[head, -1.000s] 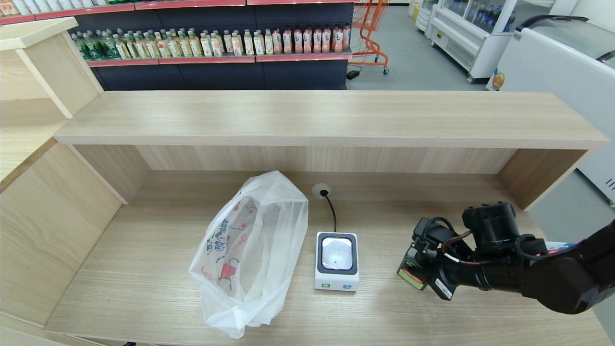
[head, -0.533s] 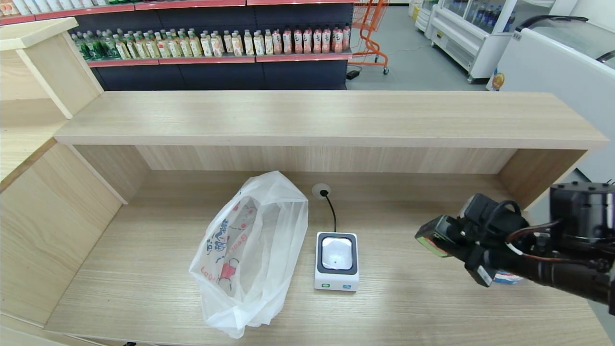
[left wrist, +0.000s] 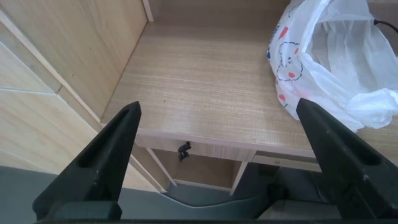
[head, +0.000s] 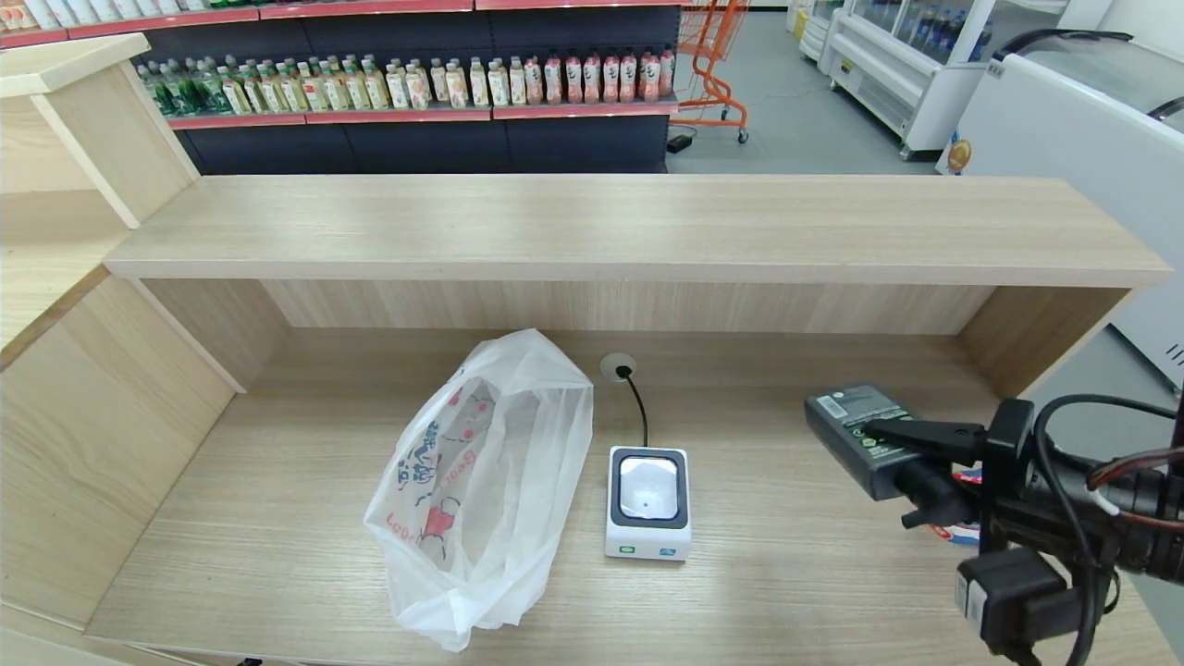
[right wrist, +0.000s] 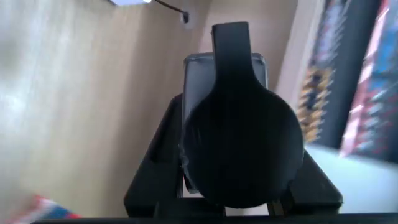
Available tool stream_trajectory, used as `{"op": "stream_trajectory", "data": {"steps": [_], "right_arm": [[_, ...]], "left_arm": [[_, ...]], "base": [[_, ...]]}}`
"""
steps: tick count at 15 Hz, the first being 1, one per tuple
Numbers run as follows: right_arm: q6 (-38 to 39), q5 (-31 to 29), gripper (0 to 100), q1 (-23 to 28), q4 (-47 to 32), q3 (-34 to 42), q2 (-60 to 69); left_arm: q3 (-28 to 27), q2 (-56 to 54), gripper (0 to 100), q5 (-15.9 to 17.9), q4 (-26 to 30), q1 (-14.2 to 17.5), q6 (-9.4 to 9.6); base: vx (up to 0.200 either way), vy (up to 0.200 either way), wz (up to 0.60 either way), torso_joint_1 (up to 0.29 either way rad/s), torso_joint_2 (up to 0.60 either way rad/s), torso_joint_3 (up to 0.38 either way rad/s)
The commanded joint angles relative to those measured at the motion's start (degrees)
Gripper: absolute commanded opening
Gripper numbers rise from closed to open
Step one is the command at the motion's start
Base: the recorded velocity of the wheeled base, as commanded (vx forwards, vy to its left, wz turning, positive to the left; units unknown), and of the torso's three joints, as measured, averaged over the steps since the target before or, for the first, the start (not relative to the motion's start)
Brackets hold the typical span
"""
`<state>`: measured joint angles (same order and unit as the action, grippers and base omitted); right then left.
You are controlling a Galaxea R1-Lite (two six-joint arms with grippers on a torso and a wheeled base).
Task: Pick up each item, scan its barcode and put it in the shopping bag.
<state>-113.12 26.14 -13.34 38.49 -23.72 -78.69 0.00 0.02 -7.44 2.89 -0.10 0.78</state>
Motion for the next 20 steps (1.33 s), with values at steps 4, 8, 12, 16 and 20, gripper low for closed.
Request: {"op": "stream_trajectory", "data": {"steps": [4, 8, 12, 16, 20], "right_arm": [[-34.36, 11.13, 0, -4.59, -0.43, -1.06, 1.7], [-46.67, 16.67, 0, -7.05, -4.38, -1.06, 2.14], [-46.93, 20.27, 0, -11.18, -4.47, -3.26, -1.64], [-46.93, 22.2, 0, -14.26, -3.42, -3.79, -4.01], [-45.61, 26.86, 0, -15.76, -3.42, -5.02, -4.89]], "left_arm": [[0.0, -0.02, 100, -0.03, 0.01, 0.1, 0.01], [0.0, -0.02, 100, -0.03, 0.01, 0.01, 0.01], [0.0, -0.02, 100, -0.03, 0.01, 0.01, 0.01], [0.0, -0.02, 100, -0.03, 0.01, 0.01, 0.01], [0.0, -0.02, 100, -0.03, 0.01, 0.1, 0.01]], "base": [[0.0, 0.0, 0.0, 0.0, 0.0, 0.0], [0.0, 0.0, 0.0, 0.0, 0.0, 0.0], [0.0, 0.0, 0.0, 0.0, 0.0, 0.0], [0.0, 0.0, 0.0, 0.0, 0.0, 0.0], [0.0, 0.0, 0.0, 0.0, 0.0, 0.0]]}}
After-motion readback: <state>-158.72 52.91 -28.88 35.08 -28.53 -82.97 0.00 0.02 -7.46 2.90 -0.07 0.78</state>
